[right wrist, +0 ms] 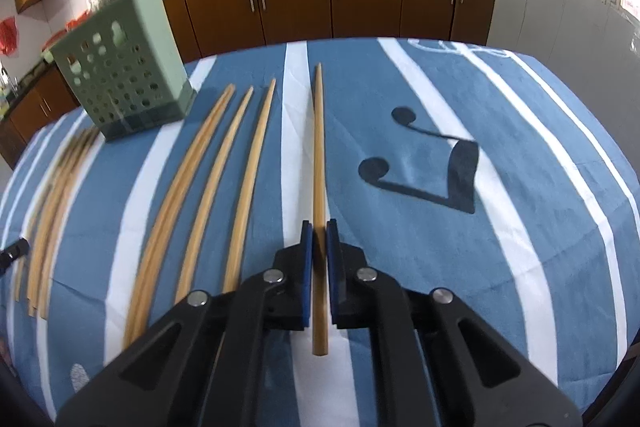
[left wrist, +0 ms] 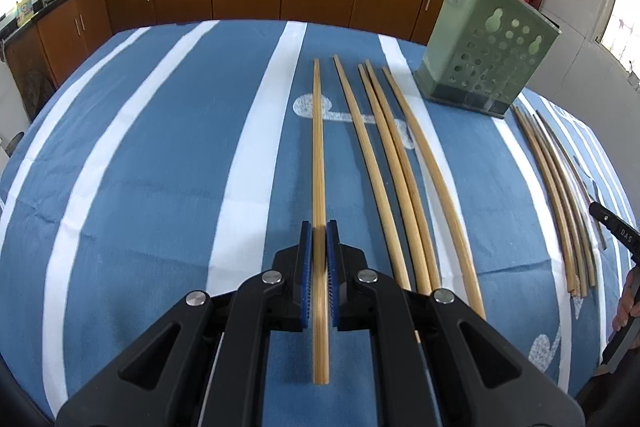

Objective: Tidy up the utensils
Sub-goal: 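Lift both chopsticks and carry them above the green utensil holder, then open the left tool while the right tool opens, dropping chopsticks into the holder, then grasp another chopstick with the right tool while the left tool grasps one, then lift both held chopsticks and carry them above the green holder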

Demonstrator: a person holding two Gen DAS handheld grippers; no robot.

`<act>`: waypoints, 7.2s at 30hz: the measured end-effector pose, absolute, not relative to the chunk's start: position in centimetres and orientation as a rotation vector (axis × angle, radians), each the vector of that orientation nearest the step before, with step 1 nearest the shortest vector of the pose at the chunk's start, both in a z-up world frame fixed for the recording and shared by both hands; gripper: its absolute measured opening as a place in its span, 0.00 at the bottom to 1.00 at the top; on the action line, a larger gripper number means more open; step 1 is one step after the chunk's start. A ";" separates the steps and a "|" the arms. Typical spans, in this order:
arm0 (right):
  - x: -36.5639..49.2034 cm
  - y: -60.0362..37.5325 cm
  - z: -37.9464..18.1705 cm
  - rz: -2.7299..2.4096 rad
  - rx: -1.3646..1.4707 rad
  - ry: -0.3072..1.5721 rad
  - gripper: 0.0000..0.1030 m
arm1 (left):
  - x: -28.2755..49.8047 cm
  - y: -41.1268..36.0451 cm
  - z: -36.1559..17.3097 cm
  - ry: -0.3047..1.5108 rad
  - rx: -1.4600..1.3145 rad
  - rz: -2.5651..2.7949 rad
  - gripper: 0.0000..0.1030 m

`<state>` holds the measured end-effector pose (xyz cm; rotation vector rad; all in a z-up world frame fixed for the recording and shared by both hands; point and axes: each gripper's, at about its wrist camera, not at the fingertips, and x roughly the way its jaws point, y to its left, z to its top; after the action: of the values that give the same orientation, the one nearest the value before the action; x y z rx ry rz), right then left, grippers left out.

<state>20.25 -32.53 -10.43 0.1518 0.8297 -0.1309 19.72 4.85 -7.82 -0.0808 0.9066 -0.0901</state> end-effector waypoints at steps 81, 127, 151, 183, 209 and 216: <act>29.8 -25.7 10.3 0.178 0.179 0.512 0.29 | 27.6 -2.8 10.5 0.387 -0.177 -0.211 0.08; 20.6 -30.2 -11.4 -0.096 0.118 0.885 0.08 | 18.9 1.5 -7.8 0.878 -0.065 -0.164 0.20; 22.6 -31.5 -11.6 -0.120 0.128 0.855 0.08 | 22.4 5.5 -8.5 0.885 -0.086 -0.045 0.07; 19.3 -31.6 -10.3 -0.092 0.133 0.818 0.08 | 20.1 5.0 -8.1 0.891 -0.043 -0.086 0.07; 16.8 -33.5 0.2 -0.104 0.174 0.491 0.08 | 18.6 6.5 3.3 0.561 -0.133 -0.093 0.07; 17.3 -33.0 2.5 -0.076 0.162 0.454 0.07 | 18.8 6.2 5.0 0.526 -0.118 -0.105 0.07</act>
<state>17.26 -32.97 2.46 0.1624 0.4539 -0.0758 18.78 6.24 5.04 -0.1180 0.5255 -0.1046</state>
